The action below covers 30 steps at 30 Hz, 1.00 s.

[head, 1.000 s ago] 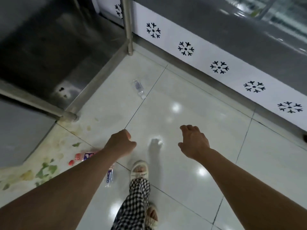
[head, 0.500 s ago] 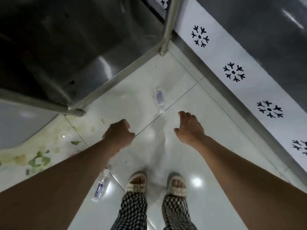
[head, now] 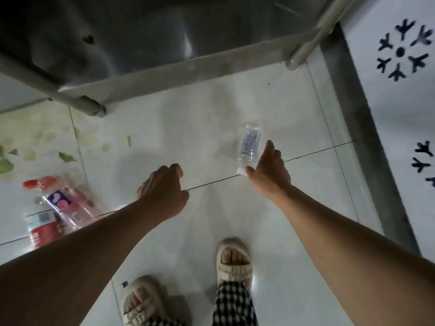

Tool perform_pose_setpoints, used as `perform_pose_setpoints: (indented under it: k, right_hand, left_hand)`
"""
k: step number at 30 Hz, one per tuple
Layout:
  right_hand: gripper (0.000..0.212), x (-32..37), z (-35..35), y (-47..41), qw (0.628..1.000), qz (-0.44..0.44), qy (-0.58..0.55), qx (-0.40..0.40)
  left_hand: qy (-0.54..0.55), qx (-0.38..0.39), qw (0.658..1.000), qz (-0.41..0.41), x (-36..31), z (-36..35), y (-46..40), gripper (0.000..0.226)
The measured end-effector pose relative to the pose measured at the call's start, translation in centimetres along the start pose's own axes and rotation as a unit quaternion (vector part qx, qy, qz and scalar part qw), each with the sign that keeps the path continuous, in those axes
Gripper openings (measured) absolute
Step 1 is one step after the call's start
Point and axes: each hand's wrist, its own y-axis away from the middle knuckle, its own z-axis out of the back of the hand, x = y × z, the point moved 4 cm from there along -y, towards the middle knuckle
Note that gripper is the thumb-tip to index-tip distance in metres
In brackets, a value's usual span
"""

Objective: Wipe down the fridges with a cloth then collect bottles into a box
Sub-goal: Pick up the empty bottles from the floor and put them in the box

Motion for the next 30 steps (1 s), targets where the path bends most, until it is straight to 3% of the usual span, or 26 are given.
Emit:
perform_pose_setpoints:
  k: [8,13,24,30]
  right_hand:
    - [0.096,-0.8,-6.8,-9.1,0.998,-0.037,-0.022,-0.036]
    - [0.101,-0.2,-9.1,-10.2,0.996,-0.031,0.032,-0.077]
    - [0.084,9.8,-11.0,1.6,0.989,0.114,0.09,0.012]
    - [0.083,17.9,-12.9,10.0,0.972,0.177,0.125,0.085]
  left_hand:
    - [0.038,-0.031,0.998,0.036,4.0,-6.8,-7.6,0.048]
    - [0.069,-0.048,0.995,0.06,7.2,-8.8,-8.6,0.047]
    - [0.2,-0.072,0.968,0.13,13.0,-4.9,0.6,0.047]
    - [0.247,-0.085,0.947,0.19,20.1,-3.0,8.2,0.049]
